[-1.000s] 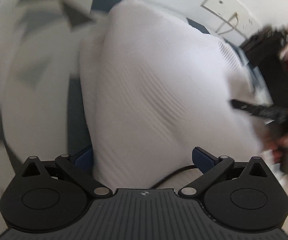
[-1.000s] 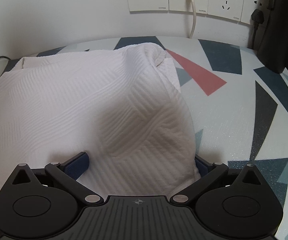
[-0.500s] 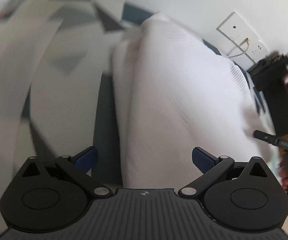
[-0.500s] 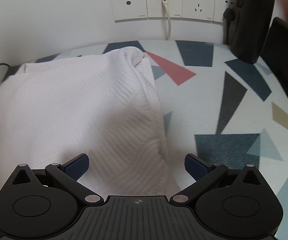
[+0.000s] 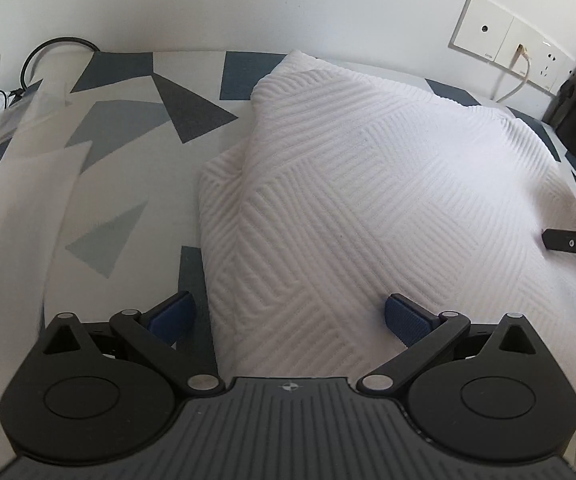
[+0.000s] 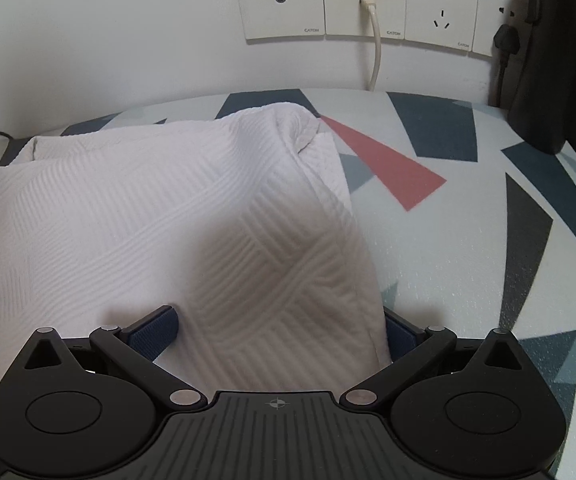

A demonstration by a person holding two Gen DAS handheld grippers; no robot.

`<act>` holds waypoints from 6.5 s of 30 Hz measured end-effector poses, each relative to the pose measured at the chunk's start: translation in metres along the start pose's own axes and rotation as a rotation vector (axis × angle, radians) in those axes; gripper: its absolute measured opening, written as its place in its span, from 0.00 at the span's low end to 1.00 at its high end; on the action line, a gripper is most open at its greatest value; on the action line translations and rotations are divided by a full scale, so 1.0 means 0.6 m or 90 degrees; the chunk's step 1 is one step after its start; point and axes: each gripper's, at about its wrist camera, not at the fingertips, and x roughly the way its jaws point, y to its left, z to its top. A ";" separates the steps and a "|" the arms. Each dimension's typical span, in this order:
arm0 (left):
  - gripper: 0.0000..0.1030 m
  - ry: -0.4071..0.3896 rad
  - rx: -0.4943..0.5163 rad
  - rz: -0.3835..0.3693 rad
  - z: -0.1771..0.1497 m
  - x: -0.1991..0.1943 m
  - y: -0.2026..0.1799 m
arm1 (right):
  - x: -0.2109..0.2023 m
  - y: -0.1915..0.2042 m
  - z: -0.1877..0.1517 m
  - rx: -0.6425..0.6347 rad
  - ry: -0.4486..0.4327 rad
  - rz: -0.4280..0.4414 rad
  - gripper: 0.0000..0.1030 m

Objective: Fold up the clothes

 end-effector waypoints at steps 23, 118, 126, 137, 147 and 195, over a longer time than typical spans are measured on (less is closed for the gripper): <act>1.00 -0.103 -0.038 0.045 -0.030 -0.003 -0.020 | -0.005 -0.001 -0.027 0.013 -0.085 -0.006 0.99; 1.00 -0.028 0.026 -0.017 0.040 0.030 -0.003 | 0.012 -0.066 0.036 0.042 0.009 0.028 0.99; 1.00 0.016 0.042 -0.030 0.050 0.026 0.009 | 0.014 -0.078 0.039 -0.004 0.036 0.029 0.99; 0.99 0.053 0.015 0.003 0.050 0.028 -0.012 | 0.012 -0.051 0.022 -0.082 0.038 0.048 0.99; 0.60 0.048 0.028 -0.060 0.046 0.014 -0.078 | 0.008 0.013 0.020 -0.177 0.026 0.179 0.59; 0.25 -0.378 -0.340 0.090 -0.518 -0.688 0.367 | -0.469 0.781 -0.285 -0.569 -0.060 0.619 0.19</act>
